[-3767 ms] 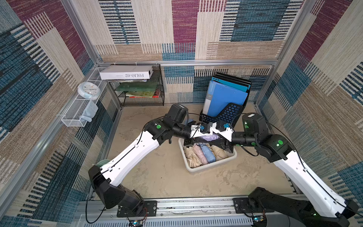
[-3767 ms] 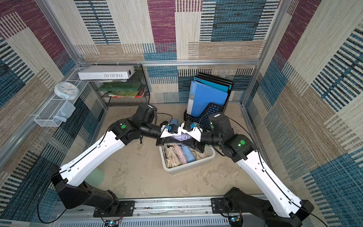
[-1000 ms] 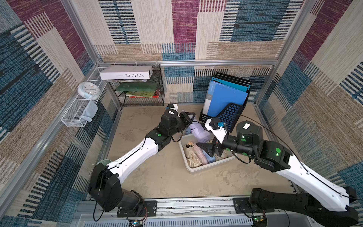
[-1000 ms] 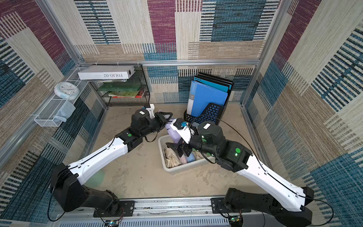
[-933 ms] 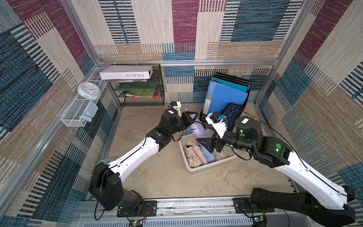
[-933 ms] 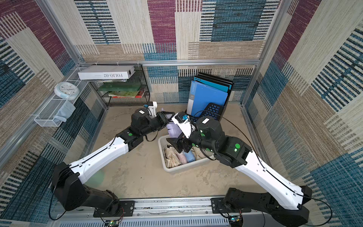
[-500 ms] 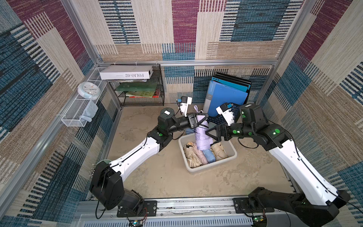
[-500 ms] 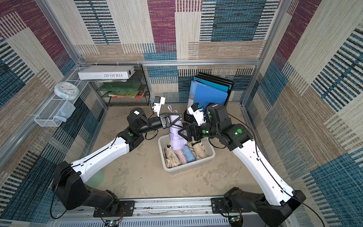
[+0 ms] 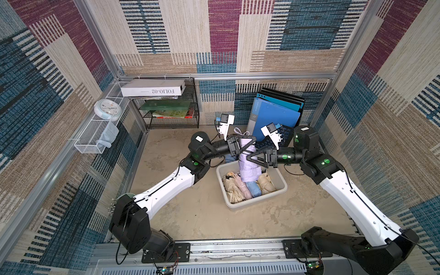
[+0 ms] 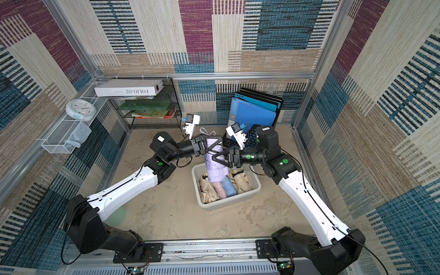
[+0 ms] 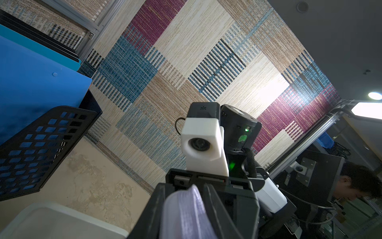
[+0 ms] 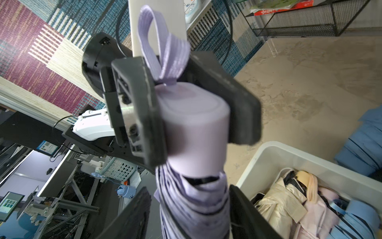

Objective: Put the umbrella into the storage box
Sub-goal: Pick up the umbrella from the center of the board, then place the umbrella in the storage box.

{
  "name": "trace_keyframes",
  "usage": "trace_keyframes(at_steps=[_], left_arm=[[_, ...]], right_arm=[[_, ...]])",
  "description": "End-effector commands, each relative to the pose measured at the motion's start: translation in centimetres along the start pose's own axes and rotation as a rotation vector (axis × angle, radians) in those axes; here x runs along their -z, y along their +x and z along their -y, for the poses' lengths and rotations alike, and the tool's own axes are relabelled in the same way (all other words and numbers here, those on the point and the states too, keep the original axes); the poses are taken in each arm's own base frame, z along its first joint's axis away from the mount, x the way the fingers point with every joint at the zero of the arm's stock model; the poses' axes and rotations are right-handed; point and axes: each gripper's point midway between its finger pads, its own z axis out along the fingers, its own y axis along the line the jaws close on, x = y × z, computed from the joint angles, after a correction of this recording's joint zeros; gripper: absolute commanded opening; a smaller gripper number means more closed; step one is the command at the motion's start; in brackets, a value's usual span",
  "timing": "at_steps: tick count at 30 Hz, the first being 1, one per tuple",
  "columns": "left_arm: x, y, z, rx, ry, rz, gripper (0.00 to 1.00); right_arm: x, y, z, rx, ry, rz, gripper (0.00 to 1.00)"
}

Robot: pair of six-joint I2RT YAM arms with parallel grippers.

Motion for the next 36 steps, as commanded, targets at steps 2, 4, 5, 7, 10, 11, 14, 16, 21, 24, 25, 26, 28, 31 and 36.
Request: trace_keyframes(at_steps=[2,4,5,7,10,11,14,16,21,24,25,26,28,31,36], left_arm=[[-0.3,-1.3,1.3,-0.045,0.05,0.048,0.0],[-0.4,-1.3,1.1,-0.043,0.047,0.055,0.0],[-0.5,-1.3,0.9,-0.041,0.045,0.058,0.0],[-0.6,-1.3,0.7,-0.043,0.044,0.062,0.0],[-0.7,-1.3,0.1,-0.045,0.03,0.065,0.0],[-0.7,-1.2,0.0,-0.048,0.025,0.064,0.08],[-0.8,-0.9,-0.8,-0.053,-0.003,0.056,0.55],[-0.7,-0.8,-1.4,-0.056,-0.036,0.053,0.76],[0.9,-0.4,-4.3,-0.079,-0.216,0.055,0.99],[2.7,0.0,-5.4,-0.111,-0.324,0.065,0.99],[3.5,0.2,-5.6,-0.124,-0.368,0.065,0.99],[4.5,0.4,-6.1,-0.123,-0.425,0.066,0.99],[6.2,1.2,-6.8,-0.114,-0.52,0.052,0.99],[9.7,3.2,-9.3,-0.006,-0.742,0.017,0.98],[14.5,8.3,-12.4,0.23,-0.995,-0.056,0.94]], right_arm=[[-0.3,-1.1,-1.2,0.03,-0.085,0.032,0.52],[-0.5,-1.2,-0.9,0.021,-0.084,0.037,0.47],[-0.6,-1.2,-0.7,0.016,-0.086,0.039,0.45],[-0.7,-1.4,-0.6,0.011,-0.09,0.047,0.39],[-1.0,-1.5,-0.3,-0.004,-0.098,0.053,0.28],[-1.1,-1.5,-0.1,-0.009,-0.097,0.052,0.24],[-1.2,-1.5,0.5,-0.026,-0.081,0.062,0.16],[-1.2,-1.6,0.9,-0.033,-0.063,0.075,0.14],[-0.3,-1.4,3.8,-0.073,0.052,0.107,0.09],[1.1,-0.3,6.8,-0.117,0.18,0.111,0.07],[1.9,0.4,8.1,-0.135,0.243,0.104,0.07],[2.6,1.2,9.5,-0.151,0.314,0.092,0.06],[3.9,2.8,11.6,-0.157,0.446,0.047,0.06],[5.5,5.3,14.4,-0.129,0.636,-0.089,0.05],[6.7,7.6,17.2,-0.072,0.845,-0.318,0.04]])
